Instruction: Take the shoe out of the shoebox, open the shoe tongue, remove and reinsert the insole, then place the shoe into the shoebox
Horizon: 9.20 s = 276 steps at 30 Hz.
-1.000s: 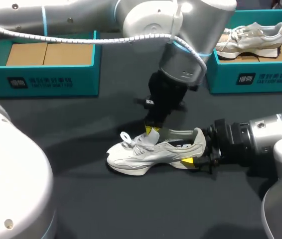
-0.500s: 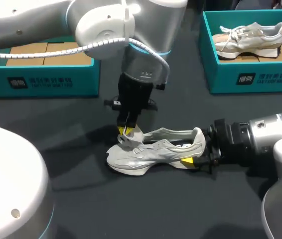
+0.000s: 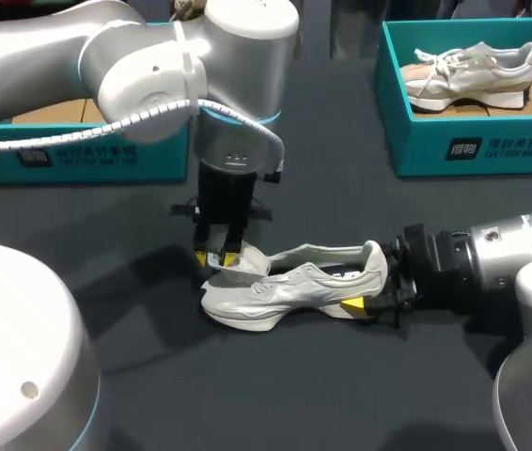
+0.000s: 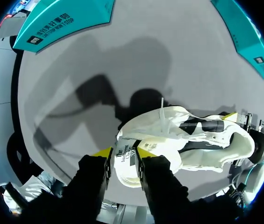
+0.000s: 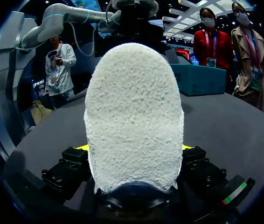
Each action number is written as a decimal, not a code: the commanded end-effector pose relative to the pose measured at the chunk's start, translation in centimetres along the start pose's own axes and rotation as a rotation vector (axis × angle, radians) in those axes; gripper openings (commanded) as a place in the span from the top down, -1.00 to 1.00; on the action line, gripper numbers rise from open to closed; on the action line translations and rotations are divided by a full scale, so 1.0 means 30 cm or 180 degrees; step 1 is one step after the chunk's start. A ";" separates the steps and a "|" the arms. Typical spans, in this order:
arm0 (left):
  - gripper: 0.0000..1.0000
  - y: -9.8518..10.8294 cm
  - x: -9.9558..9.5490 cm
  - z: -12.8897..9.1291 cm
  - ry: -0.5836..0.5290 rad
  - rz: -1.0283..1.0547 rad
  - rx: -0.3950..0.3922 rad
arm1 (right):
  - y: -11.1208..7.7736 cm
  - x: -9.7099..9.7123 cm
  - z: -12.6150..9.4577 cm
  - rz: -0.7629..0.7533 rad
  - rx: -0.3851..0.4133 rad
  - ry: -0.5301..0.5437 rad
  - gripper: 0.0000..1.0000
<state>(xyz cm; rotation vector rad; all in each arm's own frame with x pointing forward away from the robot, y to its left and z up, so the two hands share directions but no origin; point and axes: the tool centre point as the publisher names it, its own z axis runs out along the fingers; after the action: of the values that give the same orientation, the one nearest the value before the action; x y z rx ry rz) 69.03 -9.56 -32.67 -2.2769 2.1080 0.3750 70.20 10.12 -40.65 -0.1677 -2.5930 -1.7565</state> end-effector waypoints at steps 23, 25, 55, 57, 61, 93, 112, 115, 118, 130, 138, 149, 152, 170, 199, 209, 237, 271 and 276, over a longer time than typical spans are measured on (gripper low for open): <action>-0.77 0.023 -0.119 -0.185 0.0593 0.0684 0.0246 | -0.001 0.000 -0.001 0.0003 0.0013 0.0001 1.00; -0.76 0.027 -0.111 -0.230 0.0669 0.0862 0.0213 | -0.001 0.000 -0.001 0.0003 0.0013 0.0001 1.00; 1.00 0.151 -0.016 -0.548 0.0972 0.3841 0.0817 | -0.001 0.000 -0.001 0.0003 0.0013 0.0001 1.00; 1.00 0.151 -0.016 -0.548 0.0972 0.3841 0.0817 | -0.001 0.000 -0.001 0.0003 0.0013 0.0001 1.00; 1.00 0.151 -0.016 -0.548 0.0972 0.3841 0.0817 | -0.001 0.000 -0.001 0.0003 0.0013 0.0001 1.00; 1.00 0.145 0.306 -0.332 0.0847 0.5519 0.1272 | -0.001 0.000 -0.001 0.0003 0.0013 0.0001 1.00; 1.00 0.094 0.470 -0.234 0.0819 0.5674 0.1179 | -0.001 0.000 -0.001 0.0003 0.0013 0.0001 1.00; 1.00 0.076 0.506 -0.205 0.0777 0.5705 0.1146 | -0.001 0.000 -0.001 0.0003 0.0013 0.0001 1.00; 1.00 0.064 0.538 -0.169 0.0690 0.5721 0.1138 | -0.001 0.000 -0.001 0.0003 0.0013 0.0001 1.00; 1.00 0.036 0.574 -0.062 0.0675 0.5778 0.0896 | -0.001 0.000 -0.001 0.0003 0.0013 0.0001 1.00; 1.00 0.035 0.544 -0.011 0.0774 0.5765 0.0646 | -0.001 0.000 -0.001 0.0003 0.0013 0.0001 1.00; 1.00 0.056 0.474 0.040 0.0906 0.5779 0.0386 | -0.001 0.000 -0.001 0.0003 0.0013 0.0001 1.00; 1.00 0.067 0.458 0.057 0.0907 0.5783 0.0350 | -0.001 0.000 -0.001 0.0003 0.0013 0.0001 1.00; 0.23 0.094 0.471 0.155 0.0707 0.5685 0.0538 | -0.001 0.000 -0.001 0.0003 0.0013 0.0001 1.00; 1.00 -0.045 0.518 0.199 0.0145 0.5393 0.1231 | -0.001 0.000 -0.001 0.0003 0.0013 0.0001 1.00; 1.00 -0.009 0.444 0.131 0.0576 0.5284 0.1483 | -0.001 0.000 -0.001 0.0003 0.0013 0.0001 1.00; 1.00 0.000 0.383 0.025 0.1429 0.4898 0.1708 | -0.001 0.000 -0.001 0.0003 0.0013 0.0001 1.00; 0.14 -0.007 0.514 -0.067 0.1329 0.4720 0.2083 | -0.001 0.000 -0.001 0.0003 0.0013 0.0001 1.00; -0.26 0.004 0.502 -0.078 0.1318 0.4648 0.2261 | -0.001 0.000 -0.001 0.0003 0.0013 0.0001 1.00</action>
<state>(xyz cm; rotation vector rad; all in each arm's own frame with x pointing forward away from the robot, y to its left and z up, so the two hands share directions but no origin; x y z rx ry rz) 70.85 -25.54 -33.30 -0.2094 2.9827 -0.7832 70.27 9.97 -40.75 -0.1672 -2.5922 -1.7571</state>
